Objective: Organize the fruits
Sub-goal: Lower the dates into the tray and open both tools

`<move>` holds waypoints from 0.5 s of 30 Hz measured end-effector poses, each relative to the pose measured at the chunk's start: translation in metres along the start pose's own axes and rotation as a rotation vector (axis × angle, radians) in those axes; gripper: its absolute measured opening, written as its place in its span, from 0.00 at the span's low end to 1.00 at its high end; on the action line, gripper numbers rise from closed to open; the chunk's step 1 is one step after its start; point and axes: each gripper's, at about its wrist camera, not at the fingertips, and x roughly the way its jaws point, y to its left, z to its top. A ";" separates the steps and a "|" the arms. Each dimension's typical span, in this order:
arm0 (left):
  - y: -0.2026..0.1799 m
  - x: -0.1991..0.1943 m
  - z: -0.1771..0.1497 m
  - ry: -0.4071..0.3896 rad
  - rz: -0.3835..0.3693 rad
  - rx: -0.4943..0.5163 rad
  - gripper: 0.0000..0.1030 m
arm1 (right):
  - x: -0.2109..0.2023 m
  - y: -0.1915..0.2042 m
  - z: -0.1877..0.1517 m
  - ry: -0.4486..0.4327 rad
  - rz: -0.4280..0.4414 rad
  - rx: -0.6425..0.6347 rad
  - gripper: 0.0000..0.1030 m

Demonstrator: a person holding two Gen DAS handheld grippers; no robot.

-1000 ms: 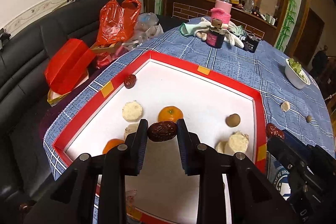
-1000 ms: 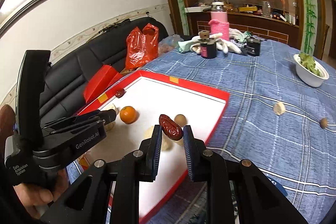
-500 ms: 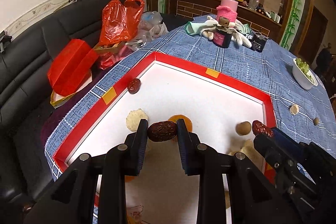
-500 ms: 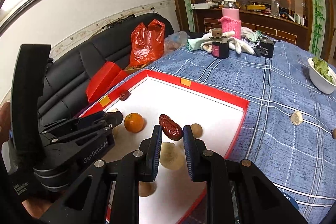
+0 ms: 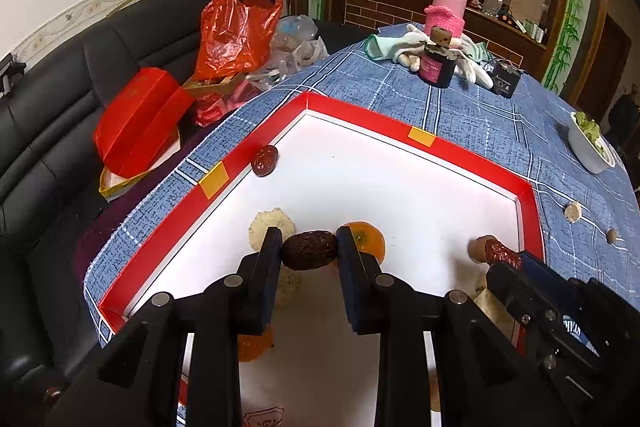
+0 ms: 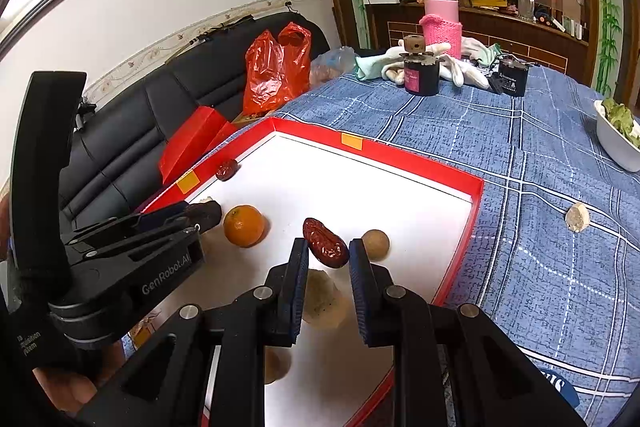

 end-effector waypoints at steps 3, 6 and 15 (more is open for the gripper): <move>0.003 0.002 0.000 0.004 0.011 -0.015 0.25 | 0.003 -0.002 0.001 0.006 0.000 0.006 0.21; 0.004 0.004 0.001 0.009 0.015 -0.022 0.25 | 0.003 -0.002 0.002 0.007 0.002 0.007 0.21; 0.006 0.006 0.004 0.054 0.056 -0.052 0.69 | -0.010 -0.006 0.003 -0.023 0.022 0.021 0.32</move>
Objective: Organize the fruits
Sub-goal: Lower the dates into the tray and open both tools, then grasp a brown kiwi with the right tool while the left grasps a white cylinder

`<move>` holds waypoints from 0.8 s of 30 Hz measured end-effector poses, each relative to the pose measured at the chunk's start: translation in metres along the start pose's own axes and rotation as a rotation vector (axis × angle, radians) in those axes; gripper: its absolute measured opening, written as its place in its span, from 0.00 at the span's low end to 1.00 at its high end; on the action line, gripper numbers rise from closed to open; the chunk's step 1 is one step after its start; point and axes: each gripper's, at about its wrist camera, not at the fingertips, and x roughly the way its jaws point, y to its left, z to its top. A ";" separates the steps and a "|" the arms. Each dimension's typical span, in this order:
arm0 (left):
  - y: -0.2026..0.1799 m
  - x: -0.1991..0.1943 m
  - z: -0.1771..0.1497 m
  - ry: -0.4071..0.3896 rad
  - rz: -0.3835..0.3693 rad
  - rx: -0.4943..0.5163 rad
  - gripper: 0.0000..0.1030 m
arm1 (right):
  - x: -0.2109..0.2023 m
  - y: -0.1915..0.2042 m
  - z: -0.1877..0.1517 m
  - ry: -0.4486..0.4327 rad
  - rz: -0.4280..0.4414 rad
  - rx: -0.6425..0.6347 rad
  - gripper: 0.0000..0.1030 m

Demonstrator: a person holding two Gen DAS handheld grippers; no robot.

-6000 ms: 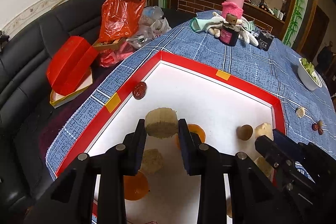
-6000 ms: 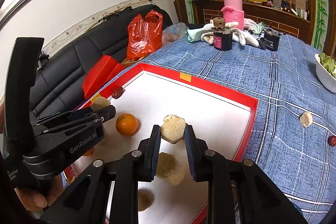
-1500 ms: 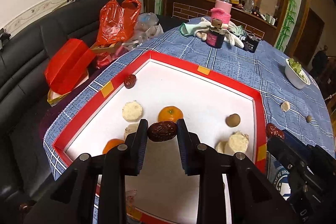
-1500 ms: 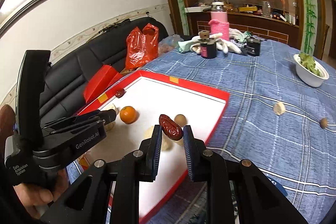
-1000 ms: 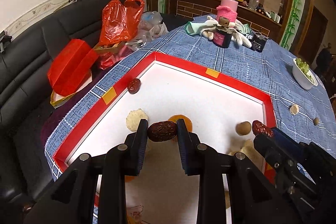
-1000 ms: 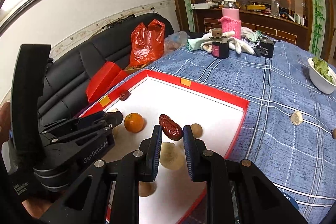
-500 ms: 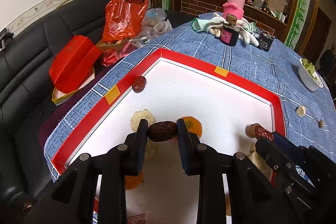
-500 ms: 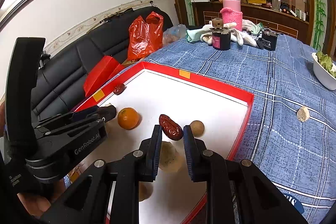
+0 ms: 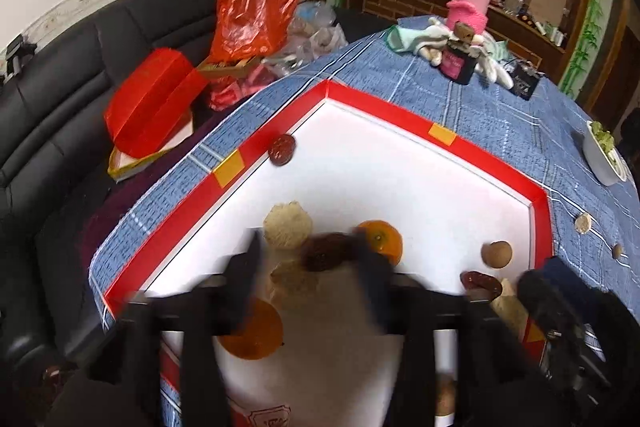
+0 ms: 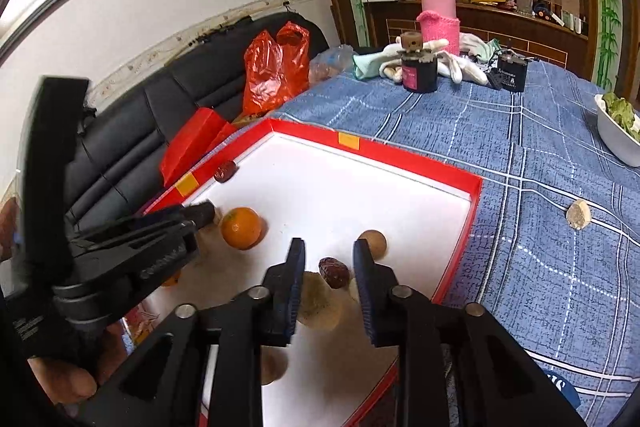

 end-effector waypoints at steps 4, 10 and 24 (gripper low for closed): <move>-0.002 -0.012 -0.001 -0.051 0.020 -0.010 0.75 | -0.014 -0.008 0.002 -0.033 -0.012 0.010 0.51; -0.016 -0.026 0.000 -0.060 0.012 0.019 0.78 | -0.040 -0.031 0.002 -0.070 -0.036 0.034 0.61; -0.115 -0.077 -0.019 -0.173 -0.223 0.204 0.77 | -0.120 -0.233 -0.030 -0.121 -0.365 0.329 0.74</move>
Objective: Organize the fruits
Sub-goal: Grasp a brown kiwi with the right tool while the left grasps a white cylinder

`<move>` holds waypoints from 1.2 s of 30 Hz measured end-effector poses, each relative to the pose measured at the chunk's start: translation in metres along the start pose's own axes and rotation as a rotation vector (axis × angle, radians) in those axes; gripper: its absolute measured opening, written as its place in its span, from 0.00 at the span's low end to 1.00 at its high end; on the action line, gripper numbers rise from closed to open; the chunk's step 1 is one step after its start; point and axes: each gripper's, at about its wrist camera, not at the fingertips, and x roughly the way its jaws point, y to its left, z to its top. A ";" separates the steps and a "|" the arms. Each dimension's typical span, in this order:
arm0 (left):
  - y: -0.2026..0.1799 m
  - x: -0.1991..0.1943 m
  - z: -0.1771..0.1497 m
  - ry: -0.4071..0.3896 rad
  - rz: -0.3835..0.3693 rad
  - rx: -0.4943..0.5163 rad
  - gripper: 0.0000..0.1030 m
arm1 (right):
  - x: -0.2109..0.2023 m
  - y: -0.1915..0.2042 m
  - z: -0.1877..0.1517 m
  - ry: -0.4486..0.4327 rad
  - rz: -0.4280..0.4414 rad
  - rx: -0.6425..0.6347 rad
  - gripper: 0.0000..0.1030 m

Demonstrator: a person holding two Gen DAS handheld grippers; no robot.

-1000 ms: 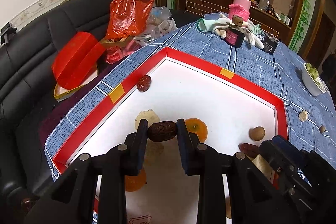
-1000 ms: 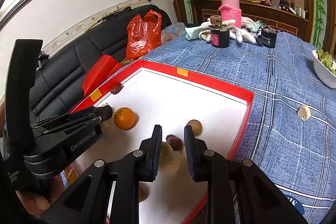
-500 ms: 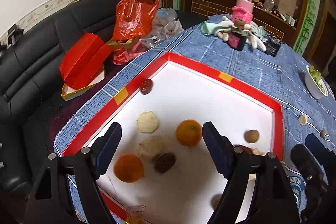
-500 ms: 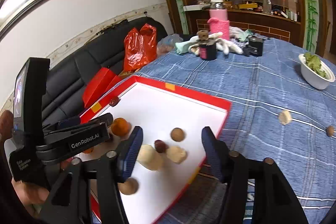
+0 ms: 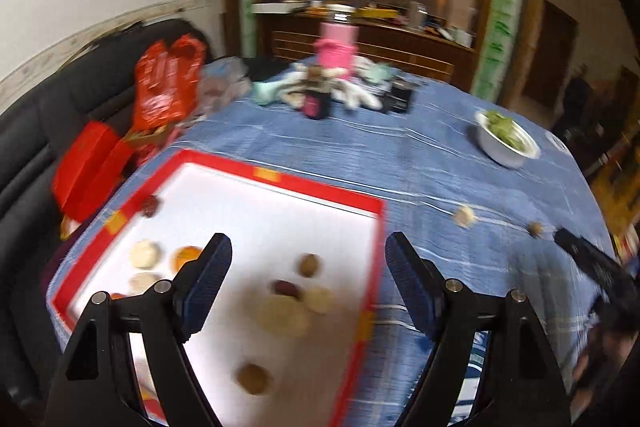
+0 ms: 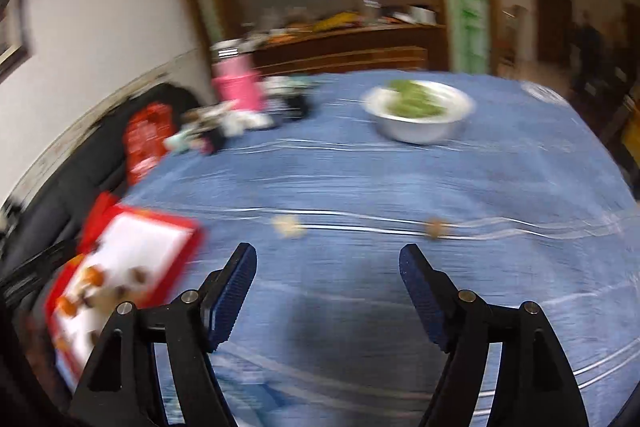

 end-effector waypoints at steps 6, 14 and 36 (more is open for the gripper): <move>-0.044 0.010 -0.010 0.040 -0.051 0.103 0.77 | 0.036 -0.045 0.011 0.059 -0.073 0.039 0.69; -0.064 0.023 -0.006 0.063 -0.075 0.090 0.77 | 0.090 -0.044 0.018 0.153 -0.121 0.017 0.31; -0.179 0.143 0.007 0.154 -0.010 0.145 0.18 | 0.020 -0.078 0.000 -0.001 0.058 0.157 0.23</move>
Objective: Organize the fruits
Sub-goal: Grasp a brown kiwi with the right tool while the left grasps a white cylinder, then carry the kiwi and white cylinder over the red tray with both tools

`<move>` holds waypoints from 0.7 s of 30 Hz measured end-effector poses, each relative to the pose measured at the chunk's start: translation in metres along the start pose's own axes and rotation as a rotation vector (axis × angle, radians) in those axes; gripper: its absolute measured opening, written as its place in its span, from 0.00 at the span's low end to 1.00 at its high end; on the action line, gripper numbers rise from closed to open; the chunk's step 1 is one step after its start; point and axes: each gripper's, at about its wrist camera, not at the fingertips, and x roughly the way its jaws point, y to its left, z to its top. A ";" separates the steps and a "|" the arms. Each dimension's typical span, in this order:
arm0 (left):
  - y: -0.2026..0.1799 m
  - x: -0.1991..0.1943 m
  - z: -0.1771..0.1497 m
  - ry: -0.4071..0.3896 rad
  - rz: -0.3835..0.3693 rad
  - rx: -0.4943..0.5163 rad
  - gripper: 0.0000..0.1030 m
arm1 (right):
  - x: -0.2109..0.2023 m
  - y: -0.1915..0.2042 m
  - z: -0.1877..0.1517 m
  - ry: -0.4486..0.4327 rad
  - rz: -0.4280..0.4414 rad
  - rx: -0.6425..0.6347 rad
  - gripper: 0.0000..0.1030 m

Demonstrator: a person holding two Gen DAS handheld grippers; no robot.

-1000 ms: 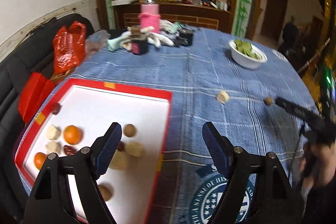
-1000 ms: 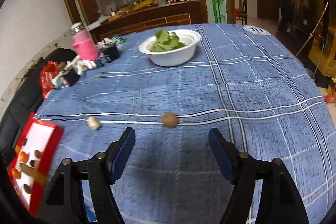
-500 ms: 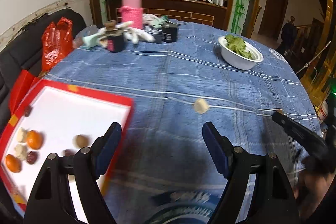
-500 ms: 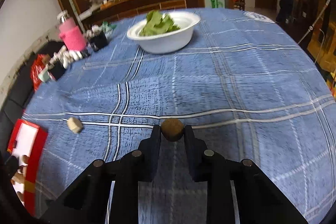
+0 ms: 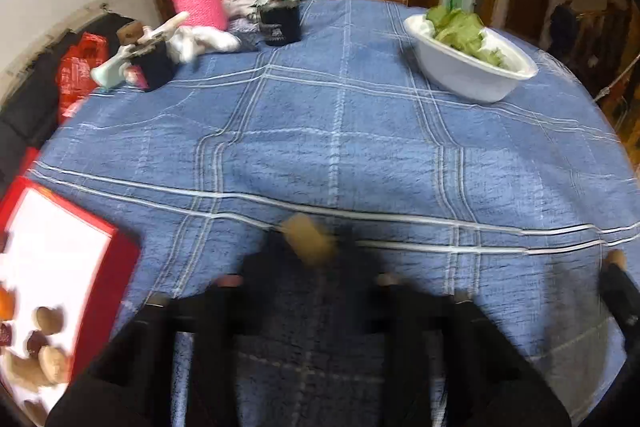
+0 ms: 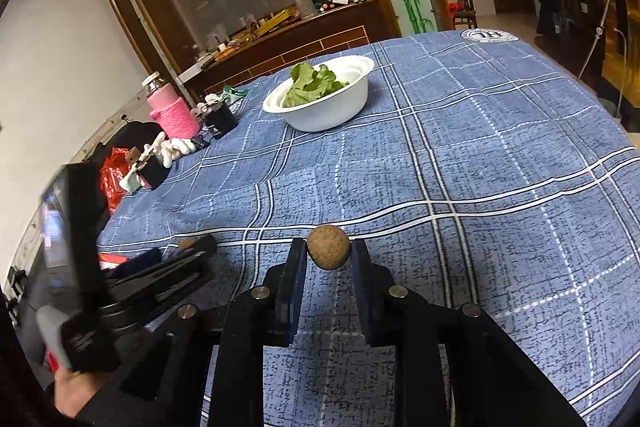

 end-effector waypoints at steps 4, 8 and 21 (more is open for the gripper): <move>-0.003 -0.015 -0.009 -0.009 0.003 0.034 0.17 | -0.002 0.002 0.000 -0.008 -0.005 -0.010 0.23; -0.003 -0.043 -0.028 -0.028 -0.030 0.063 0.17 | -0.005 0.003 0.000 -0.010 -0.028 -0.005 0.23; 0.008 -0.105 -0.079 -0.052 -0.118 0.117 0.17 | -0.062 0.046 -0.056 0.000 -0.072 -0.119 0.23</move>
